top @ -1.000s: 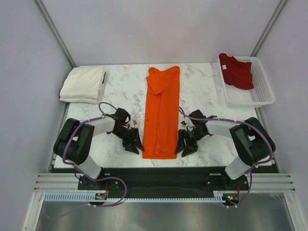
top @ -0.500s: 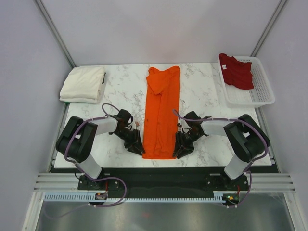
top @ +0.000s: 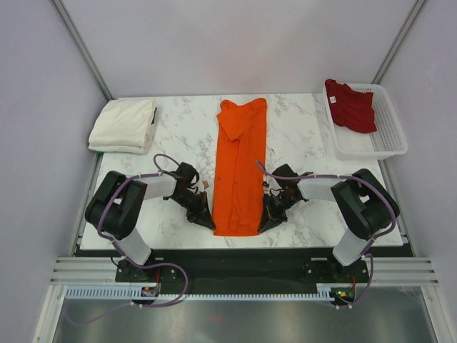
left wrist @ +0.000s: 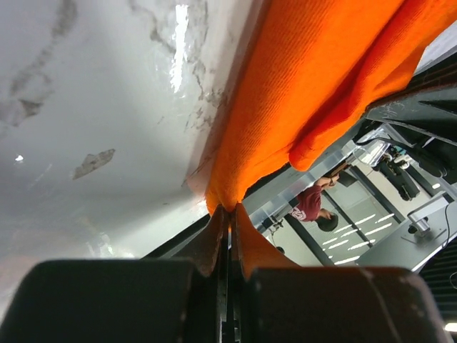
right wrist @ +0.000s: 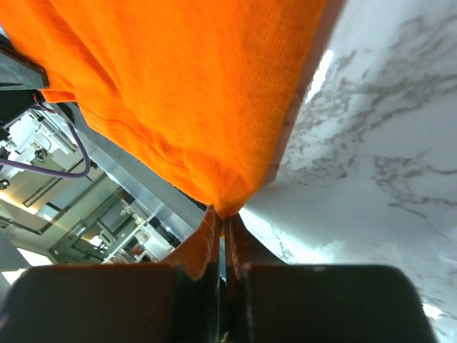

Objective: Fold and stack the t-shirts
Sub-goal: Fold the T-shirt at the center of the board.

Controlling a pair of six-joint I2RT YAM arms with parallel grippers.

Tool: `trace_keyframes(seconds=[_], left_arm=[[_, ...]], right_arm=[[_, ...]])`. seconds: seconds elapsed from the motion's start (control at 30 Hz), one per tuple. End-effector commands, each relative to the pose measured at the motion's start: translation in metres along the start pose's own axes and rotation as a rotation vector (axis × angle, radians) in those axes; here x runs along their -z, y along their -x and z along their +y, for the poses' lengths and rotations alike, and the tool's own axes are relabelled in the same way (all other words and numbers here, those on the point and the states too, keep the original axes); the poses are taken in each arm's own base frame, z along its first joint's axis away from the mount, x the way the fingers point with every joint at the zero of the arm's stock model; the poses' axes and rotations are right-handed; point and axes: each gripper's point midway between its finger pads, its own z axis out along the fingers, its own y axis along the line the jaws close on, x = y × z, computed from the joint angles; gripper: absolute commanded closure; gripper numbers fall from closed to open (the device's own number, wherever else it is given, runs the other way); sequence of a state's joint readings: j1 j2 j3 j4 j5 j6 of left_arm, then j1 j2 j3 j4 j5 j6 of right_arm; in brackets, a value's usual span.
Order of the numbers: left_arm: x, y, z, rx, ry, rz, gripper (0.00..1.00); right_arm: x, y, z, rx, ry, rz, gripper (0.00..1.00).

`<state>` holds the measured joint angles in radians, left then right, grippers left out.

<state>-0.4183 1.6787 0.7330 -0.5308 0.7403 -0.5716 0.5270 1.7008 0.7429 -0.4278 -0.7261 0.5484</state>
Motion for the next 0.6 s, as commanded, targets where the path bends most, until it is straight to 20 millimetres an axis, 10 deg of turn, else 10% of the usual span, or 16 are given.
trace_keyframes(seconds=[0.0,0.33,0.57], left_arm=[[0.007,0.006,-0.020,-0.031,-0.056,-0.024,0.98],[0.059,0.038,-0.073,-0.237,-0.110,-0.210,0.98],[0.096,0.101,-0.104,-0.324,-0.113,-0.356,0.98]], right_arm=[[0.014,0.013,0.010,0.035,0.037,-0.066,1.00],[0.075,0.024,0.032,0.115,0.080,-0.176,1.00],[0.112,0.070,0.067,0.239,0.097,-0.305,1.00]])
